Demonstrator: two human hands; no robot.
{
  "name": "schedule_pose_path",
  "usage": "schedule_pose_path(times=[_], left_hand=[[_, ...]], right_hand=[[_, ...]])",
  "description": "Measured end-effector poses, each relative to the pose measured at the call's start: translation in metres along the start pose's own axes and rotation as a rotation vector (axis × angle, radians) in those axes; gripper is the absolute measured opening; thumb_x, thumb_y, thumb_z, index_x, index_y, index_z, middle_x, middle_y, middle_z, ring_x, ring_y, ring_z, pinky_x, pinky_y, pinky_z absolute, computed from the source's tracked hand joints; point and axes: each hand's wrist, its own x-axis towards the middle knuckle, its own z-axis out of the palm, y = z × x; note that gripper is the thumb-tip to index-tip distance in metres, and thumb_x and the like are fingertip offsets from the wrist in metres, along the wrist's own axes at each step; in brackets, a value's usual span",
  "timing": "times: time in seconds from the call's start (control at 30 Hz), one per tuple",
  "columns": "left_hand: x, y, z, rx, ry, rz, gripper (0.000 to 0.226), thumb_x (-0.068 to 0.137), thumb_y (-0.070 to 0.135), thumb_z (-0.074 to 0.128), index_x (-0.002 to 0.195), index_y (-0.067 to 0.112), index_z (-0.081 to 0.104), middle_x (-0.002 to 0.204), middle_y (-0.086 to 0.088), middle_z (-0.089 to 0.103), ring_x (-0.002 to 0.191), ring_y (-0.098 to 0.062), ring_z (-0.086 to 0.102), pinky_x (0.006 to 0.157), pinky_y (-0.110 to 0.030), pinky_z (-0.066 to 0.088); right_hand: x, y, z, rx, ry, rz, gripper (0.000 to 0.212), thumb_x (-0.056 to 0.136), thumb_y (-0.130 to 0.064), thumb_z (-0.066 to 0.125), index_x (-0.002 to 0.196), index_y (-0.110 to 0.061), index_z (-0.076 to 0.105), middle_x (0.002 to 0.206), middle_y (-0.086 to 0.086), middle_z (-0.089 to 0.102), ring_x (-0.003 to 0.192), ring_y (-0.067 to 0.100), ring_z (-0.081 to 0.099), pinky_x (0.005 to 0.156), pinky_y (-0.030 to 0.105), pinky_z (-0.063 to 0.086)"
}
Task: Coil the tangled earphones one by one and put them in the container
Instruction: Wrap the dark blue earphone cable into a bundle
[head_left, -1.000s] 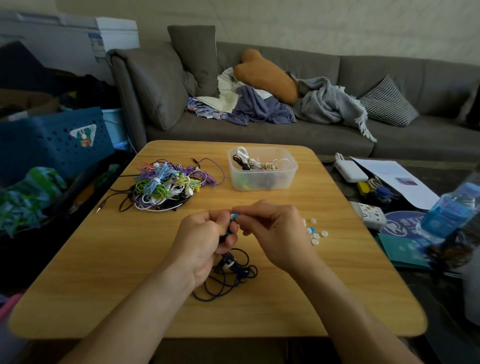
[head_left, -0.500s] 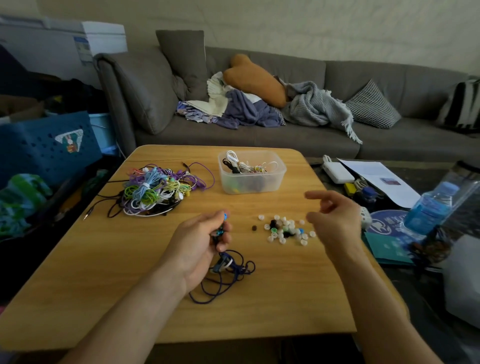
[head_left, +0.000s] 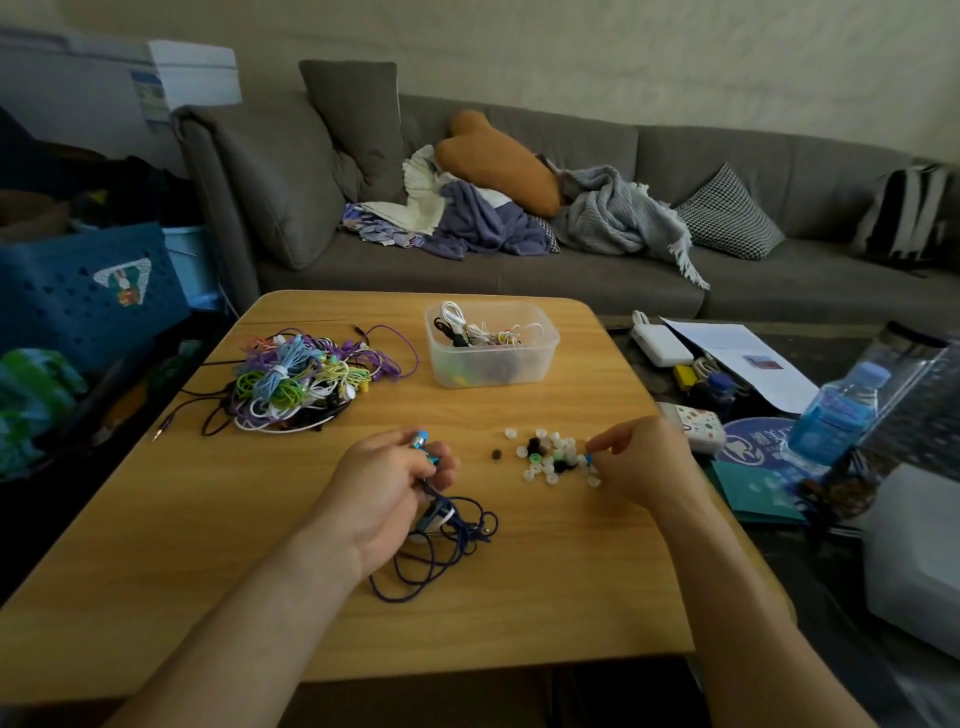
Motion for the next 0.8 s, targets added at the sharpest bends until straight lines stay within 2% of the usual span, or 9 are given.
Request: schedule_pose_path(times=[0.1,0.27,0.4,0.53,0.6,0.67,0.73,0.8], left_hand=[[-0.002,0.001,-0.001,0.034,-0.057,0.051,0.048,0.089,-0.025,0.038,0.124,0.005,0.050,0.096,-0.020,0.061,0.084,-0.028,0.066,0.077,-0.031,0.057],[-0.007,-0.002,-0.002,0.141,-0.137,0.178,0.040,0.088,-0.017,0.052,0.121,0.006,0.057,0.098,-0.021,0.071,0.087,-0.031,0.072,0.070,-0.028,0.060],[-0.007,-0.003,-0.003,0.226,-0.139,0.246,0.039,0.085,-0.011,0.061,0.118,0.009,0.059,0.096,-0.014,0.074,0.083,-0.027,0.072,0.069,-0.028,0.058],[-0.008,-0.002,-0.002,0.179,-0.132,0.293,0.039,0.081,-0.013,0.064,0.114,0.007,0.057,0.093,-0.015,0.074,0.086,-0.029,0.073,0.070,-0.028,0.058],[-0.009,-0.002,-0.002,0.193,-0.147,0.320,0.038,0.081,-0.012,0.066,0.113,0.006,0.056,0.087,-0.012,0.074,0.084,-0.031,0.073,0.072,-0.031,0.059],[-0.011,-0.002,-0.001,0.227,-0.165,0.355,0.037,0.080,-0.010,0.067,0.111,0.006,0.055,0.082,-0.006,0.073,0.080,-0.032,0.072,0.072,-0.033,0.059],[-0.012,-0.003,-0.001,0.260,-0.181,0.397,0.036,0.081,-0.009,0.068,0.111,0.007,0.055,0.081,-0.003,0.071,0.076,-0.030,0.072,0.070,-0.032,0.058],[-0.013,-0.003,0.000,0.295,-0.213,0.447,0.036,0.082,-0.009,0.067,0.112,0.007,0.055,0.082,-0.003,0.070,0.074,-0.026,0.071,0.071,-0.031,0.057]], right_hand=[[0.001,0.001,0.000,-0.047,-0.033,-0.026,0.016,0.090,-0.014,0.065,0.096,-0.019,0.078,0.082,-0.008,0.062,0.068,0.005,0.054,0.049,0.016,0.041],[-0.001,-0.001,0.000,-0.076,-0.084,-0.027,0.011,0.090,-0.017,0.064,0.094,-0.020,0.075,0.079,-0.009,0.061,0.069,0.003,0.053,0.048,0.016,0.037],[-0.001,0.002,0.003,0.049,0.046,-0.062,0.008,0.090,-0.015,0.066,0.092,-0.017,0.074,0.085,-0.003,0.069,0.073,0.005,0.059,0.054,0.019,0.044],[-0.010,-0.008,-0.001,0.303,0.216,-0.180,0.004,0.087,-0.020,0.073,0.090,-0.022,0.073,0.078,-0.007,0.073,0.073,0.006,0.068,0.061,0.021,0.053],[-0.025,-0.022,-0.001,0.594,0.117,-0.271,0.007,0.085,-0.012,0.076,0.090,-0.017,0.073,0.077,-0.001,0.075,0.071,0.010,0.073,0.064,0.024,0.058],[-0.040,-0.033,0.002,0.818,-0.096,-0.352,0.010,0.083,-0.005,0.076,0.092,-0.007,0.073,0.079,0.007,0.076,0.070,0.019,0.074,0.062,0.025,0.058],[-0.048,-0.038,0.010,0.837,-0.260,-0.457,0.014,0.081,-0.007,0.075,0.093,-0.002,0.073,0.080,0.013,0.075,0.069,0.025,0.073,0.063,0.028,0.058],[-0.049,-0.040,0.017,0.820,-0.329,-0.530,0.022,0.079,-0.012,0.074,0.096,0.001,0.072,0.082,0.016,0.075,0.072,0.028,0.073,0.066,0.032,0.060]])
